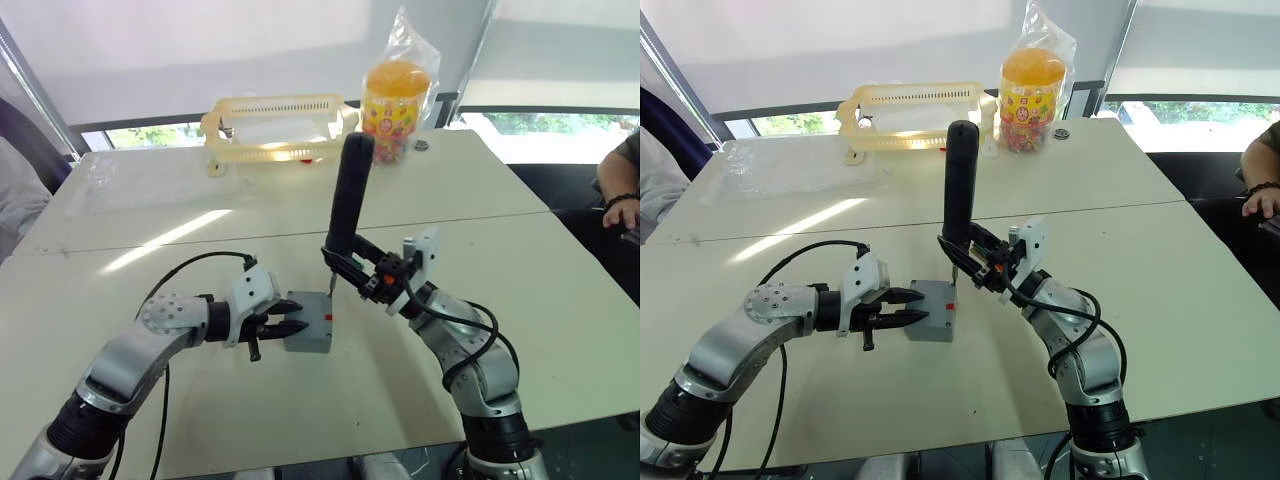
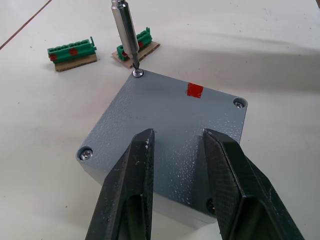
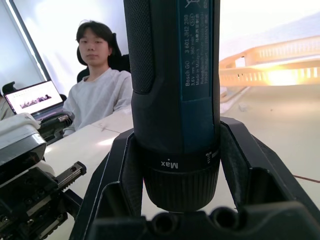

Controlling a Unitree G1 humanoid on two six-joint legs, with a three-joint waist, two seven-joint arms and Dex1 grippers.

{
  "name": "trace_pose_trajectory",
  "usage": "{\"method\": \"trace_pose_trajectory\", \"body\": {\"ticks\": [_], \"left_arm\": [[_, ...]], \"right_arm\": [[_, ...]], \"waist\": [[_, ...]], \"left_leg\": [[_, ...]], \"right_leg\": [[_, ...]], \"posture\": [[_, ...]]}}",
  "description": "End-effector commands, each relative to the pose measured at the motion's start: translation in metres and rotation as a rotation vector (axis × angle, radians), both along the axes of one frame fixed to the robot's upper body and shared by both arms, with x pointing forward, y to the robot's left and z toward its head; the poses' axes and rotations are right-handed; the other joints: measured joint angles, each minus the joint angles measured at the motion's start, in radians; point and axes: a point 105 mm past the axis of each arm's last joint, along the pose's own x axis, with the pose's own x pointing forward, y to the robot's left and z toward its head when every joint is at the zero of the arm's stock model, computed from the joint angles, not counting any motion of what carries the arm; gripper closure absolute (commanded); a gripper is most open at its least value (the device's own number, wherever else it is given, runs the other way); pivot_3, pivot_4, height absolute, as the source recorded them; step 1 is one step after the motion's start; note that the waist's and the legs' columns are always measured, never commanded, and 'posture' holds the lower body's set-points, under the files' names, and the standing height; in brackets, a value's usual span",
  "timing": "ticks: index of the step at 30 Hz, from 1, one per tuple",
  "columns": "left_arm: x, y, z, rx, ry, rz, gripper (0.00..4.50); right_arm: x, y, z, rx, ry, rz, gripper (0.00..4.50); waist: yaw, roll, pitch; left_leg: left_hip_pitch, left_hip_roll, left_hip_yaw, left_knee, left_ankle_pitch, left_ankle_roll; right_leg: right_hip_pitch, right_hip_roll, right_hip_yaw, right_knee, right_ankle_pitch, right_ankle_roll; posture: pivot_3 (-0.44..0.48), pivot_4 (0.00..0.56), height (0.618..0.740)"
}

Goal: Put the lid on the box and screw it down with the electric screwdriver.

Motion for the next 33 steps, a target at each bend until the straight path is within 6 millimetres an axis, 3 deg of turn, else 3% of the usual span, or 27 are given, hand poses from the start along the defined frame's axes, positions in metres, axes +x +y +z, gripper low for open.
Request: {"method": "trace_pose_trajectory", "body": {"ticks": [1,14,33], "left_arm": [[0.001,0.002,-0.004,0.017,0.017,0.015,2.98],[0.001,0.005,-0.006,0.022,0.021,0.022,2.98],[0.002,0.003,-0.009,0.02,0.024,0.021,2.98]], "right_arm": [[-0.006,0.004,0.017,0.029,-0.08,0.022,2.74],[-0.011,0.004,0.033,0.036,-0.145,0.019,2.74],[-0.017,0.008,0.024,0.031,-0.109,0.04,2.74]], "waist": [[0.0,0.0,0.0],[0.0,0.0,0.0],[0.0,0.0,0.0]], "left_leg": [[0.0,0.0,0.0,0.0,0.0,0.0],[0.0,0.0,0.0,0.0,0.0,0.0],[0.0,0.0,0.0,0.0,0.0,0.0]], "right_leg": [[0.0,0.0,0.0,0.0,0.0,0.0],[0.0,0.0,0.0,0.0,0.0,0.0],[0.0,0.0,0.0,0.0,0.0,0.0]], "posture": [[0.0,0.15,0.74],[0.0,0.15,0.74],[0.0,0.15,0.74]]}}
